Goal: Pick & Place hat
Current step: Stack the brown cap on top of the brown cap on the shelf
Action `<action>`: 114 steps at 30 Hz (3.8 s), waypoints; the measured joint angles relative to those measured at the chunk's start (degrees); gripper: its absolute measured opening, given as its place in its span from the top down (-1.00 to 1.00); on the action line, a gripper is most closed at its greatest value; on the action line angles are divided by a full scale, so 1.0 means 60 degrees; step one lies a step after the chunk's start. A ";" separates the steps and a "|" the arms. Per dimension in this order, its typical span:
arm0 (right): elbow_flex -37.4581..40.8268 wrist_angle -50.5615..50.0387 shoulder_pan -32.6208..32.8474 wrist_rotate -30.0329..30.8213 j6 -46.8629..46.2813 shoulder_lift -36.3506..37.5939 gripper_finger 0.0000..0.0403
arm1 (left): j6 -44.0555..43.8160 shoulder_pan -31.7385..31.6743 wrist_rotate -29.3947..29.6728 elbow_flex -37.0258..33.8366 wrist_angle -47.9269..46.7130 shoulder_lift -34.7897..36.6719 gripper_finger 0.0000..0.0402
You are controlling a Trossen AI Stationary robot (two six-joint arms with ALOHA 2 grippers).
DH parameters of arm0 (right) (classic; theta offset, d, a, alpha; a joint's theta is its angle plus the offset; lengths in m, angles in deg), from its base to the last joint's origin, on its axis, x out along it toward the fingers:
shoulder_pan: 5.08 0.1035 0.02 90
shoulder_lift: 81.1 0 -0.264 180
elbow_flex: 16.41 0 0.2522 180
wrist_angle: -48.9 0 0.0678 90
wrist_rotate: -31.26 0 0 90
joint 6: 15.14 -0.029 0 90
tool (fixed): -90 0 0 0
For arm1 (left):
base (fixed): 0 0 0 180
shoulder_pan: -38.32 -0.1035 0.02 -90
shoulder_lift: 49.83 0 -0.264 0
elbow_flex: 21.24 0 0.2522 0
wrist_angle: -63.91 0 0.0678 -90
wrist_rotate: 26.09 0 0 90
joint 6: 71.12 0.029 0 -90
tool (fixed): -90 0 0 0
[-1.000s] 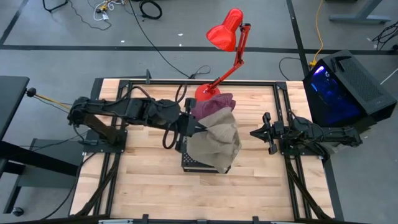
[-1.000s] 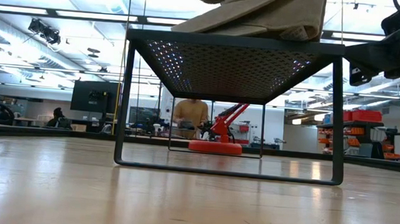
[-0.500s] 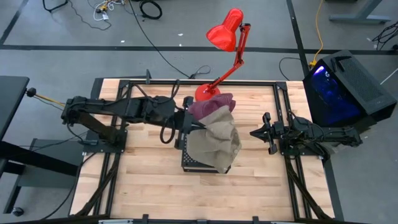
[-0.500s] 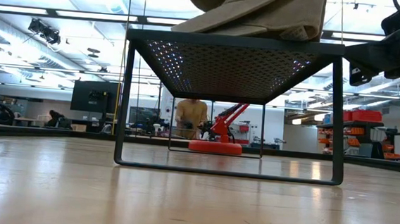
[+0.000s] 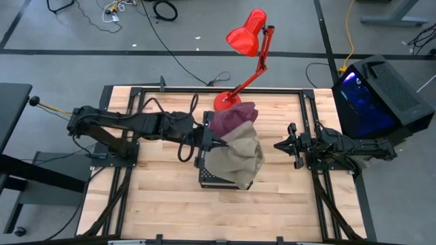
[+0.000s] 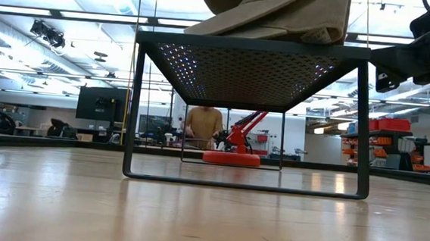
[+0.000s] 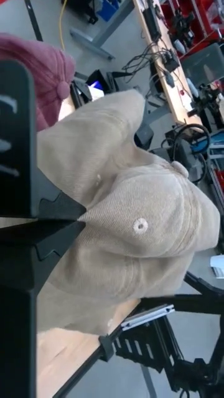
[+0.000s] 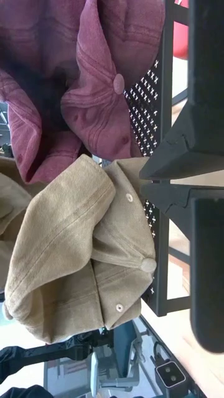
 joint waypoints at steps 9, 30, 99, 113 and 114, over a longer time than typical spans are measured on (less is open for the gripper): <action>0.0000 0.0002 0.0000 0.0000 0.0000 0.0000 0.87 | -0.0170 -0.0007 0.0095 -0.0658 0.0208 0.0004 1.00; 0.0000 0.0002 0.0003 0.0004 0.0000 0.0003 0.87 | 0.0126 0.0153 -0.0054 -0.0740 -0.0094 0.0608 1.00; 0.0000 -0.0002 0.0000 0.0004 0.0000 0.0004 0.87 | 0.2772 0.0028 -0.0504 -0.1190 0.1219 -0.0142 0.99; 0.0000 0.0002 0.0000 0.0004 0.0000 0.0000 0.87 | 0.2511 -0.0073 -0.0437 -0.1858 0.1342 -0.0036 0.99; 0.0000 0.0002 0.0002 0.0004 0.0000 0.0000 0.87 | 0.2514 -0.0073 -0.0437 -0.1858 0.1339 -0.0036 0.98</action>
